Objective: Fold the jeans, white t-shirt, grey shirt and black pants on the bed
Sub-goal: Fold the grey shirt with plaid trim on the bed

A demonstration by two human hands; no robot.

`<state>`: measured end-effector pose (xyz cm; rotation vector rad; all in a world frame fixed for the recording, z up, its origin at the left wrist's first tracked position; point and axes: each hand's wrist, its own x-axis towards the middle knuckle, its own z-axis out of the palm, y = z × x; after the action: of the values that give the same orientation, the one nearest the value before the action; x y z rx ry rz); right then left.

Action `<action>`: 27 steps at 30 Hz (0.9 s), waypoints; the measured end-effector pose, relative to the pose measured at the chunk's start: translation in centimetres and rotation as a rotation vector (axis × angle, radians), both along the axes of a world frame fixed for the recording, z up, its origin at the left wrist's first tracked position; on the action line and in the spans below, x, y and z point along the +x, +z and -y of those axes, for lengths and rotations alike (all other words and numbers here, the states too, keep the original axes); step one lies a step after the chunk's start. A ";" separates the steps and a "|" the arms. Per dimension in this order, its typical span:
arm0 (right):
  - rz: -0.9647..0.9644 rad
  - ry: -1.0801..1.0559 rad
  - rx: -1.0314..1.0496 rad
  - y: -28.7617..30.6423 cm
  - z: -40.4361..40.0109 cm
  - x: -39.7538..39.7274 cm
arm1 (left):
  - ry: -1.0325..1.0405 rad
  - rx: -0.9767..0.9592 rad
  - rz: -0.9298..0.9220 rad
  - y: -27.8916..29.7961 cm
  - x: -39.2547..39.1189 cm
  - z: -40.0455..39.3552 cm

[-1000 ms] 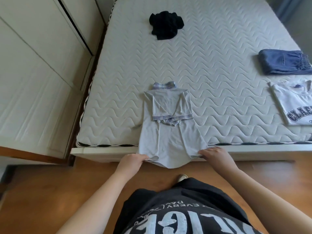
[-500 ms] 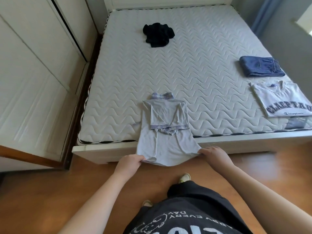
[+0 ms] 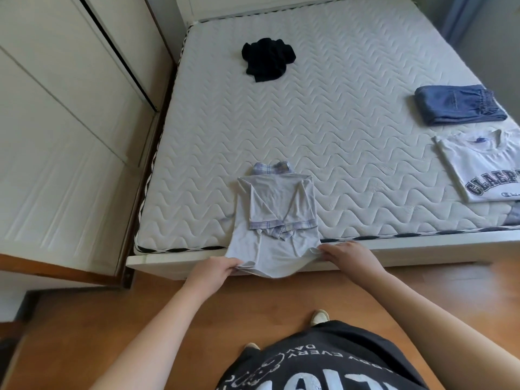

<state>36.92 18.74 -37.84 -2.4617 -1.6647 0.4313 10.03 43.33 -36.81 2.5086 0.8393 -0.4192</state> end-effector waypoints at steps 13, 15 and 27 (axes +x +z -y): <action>-0.064 0.169 -0.063 0.3 -6.4 6.8 | -0.098 0.000 -0.028 0.5 7.3 -5.9; -0.079 0.152 -0.055 0.3 -7.8 7.7 | -0.099 -0.042 0.006 0.1 8.6 -7.7; -0.153 -0.066 -0.120 -0.7 -17.1 11.5 | -0.254 -0.347 -0.129 -3.9 16.4 -20.9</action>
<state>48.39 35.84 -38.51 -2.4863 -1.5358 0.7116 26.43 64.23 -40.69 2.2825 0.4445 -0.7491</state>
